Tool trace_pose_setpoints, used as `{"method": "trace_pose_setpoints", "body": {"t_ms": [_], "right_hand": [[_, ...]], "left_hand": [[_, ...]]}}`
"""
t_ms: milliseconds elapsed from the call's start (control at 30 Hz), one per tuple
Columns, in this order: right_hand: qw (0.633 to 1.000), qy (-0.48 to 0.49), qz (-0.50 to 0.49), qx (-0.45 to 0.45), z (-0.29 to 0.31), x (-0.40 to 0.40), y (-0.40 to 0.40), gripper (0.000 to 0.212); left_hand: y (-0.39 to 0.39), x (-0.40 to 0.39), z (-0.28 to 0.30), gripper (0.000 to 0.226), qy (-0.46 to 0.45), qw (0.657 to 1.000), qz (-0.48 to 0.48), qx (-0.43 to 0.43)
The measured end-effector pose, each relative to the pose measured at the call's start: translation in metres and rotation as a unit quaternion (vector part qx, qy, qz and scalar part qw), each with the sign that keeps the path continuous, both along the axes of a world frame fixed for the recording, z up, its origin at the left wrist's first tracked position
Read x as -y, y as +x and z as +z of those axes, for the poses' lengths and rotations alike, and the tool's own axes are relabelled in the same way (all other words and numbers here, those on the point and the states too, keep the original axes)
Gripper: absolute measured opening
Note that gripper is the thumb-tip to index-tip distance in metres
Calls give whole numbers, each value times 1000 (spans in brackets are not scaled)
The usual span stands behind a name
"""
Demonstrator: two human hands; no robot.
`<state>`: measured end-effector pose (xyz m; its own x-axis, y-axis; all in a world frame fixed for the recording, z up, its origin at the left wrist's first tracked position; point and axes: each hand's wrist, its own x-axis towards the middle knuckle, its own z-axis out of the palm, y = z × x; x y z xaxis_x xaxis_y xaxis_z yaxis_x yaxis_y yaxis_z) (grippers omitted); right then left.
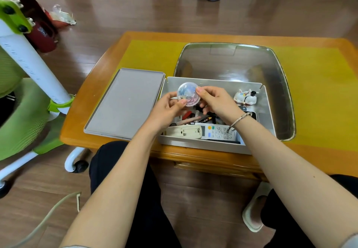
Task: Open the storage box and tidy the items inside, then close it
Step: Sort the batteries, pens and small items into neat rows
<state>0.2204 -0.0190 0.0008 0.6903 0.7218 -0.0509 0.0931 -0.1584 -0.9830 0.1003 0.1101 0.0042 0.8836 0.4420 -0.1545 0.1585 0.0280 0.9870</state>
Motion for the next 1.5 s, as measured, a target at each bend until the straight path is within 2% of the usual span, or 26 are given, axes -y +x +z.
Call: {"method": "trace_pose_setpoints", "body": {"t_ms": [133, 167, 233, 300, 367, 467, 533, 600, 667, 767, 833, 967, 1067, 1167, 1300, 1400, 1500], "right_hand": [[1000, 9, 1, -18, 1, -6, -1, 20], [1000, 0, -2, -16, 1, -7, -1, 22], [999, -29, -13, 1, -1, -9, 0, 28], [999, -47, -23, 3, -1, -12, 0, 36], [998, -56, -29, 1, 1, -16, 0, 39], [995, -84, -22, 43, 5, -23, -2, 39], [997, -63, -26, 21, 8, -26, -2, 36], [998, -39, -38, 6, 9, -26, -1, 28], [994, -81, -33, 72, 6, -25, 1, 28], [971, -172, 30, 166, -4, -27, -3, 32], [955, -205, 64, 202, -9, -34, -8, 36], [916, -264, 125, 276, -18, -57, -10, 54], [890, -318, 172, 277, -24, -70, -9, 62], [873, -355, 191, 275, -30, -73, -7, 59], [877, -350, 197, 263, -34, -66, -10, 62], [881, -335, 206, 262, -33, -60, -12, 54], [880, -335, 226, 250, -30, -54, -12, 56]], "left_hand": [[0, -6, 3, 28, -4, 1000, 0, -6], [0, -8, 4, 29, 20, 999, -16, -27], [0, -15, 5, 38, 136, 986, -51, -86], [2, -20, 4, 67, 274, 954, -64, -107], [5, -24, 5, 89, 377, 920, -84, -70], [11, -27, 3, 82, 496, 859, -122, -22], [14, -34, 4, 74, 527, 842, -111, -29], [16, -45, 4, 71, 519, 851, -77, -40], [18, -58, 6, 71, 471, 880, -47, -41], [18, -71, 8, 66, 346, 937, -34, -17], [16, -75, 9, 60, 285, 958, -43, 7], [16, -79, 10, 58, 257, 965, -46, 9], [19, -82, 12, 60, 289, 956, -39, -2], [22, -85, 12, 65, 397, 916, -44, -31], [33, -82, 9, 70, 506, 858, -51, -77], [47, -77, 5, 72, 593, 791, -97, -112], [58, -73, -3, 73, 646, 735, -146, -145]]}}
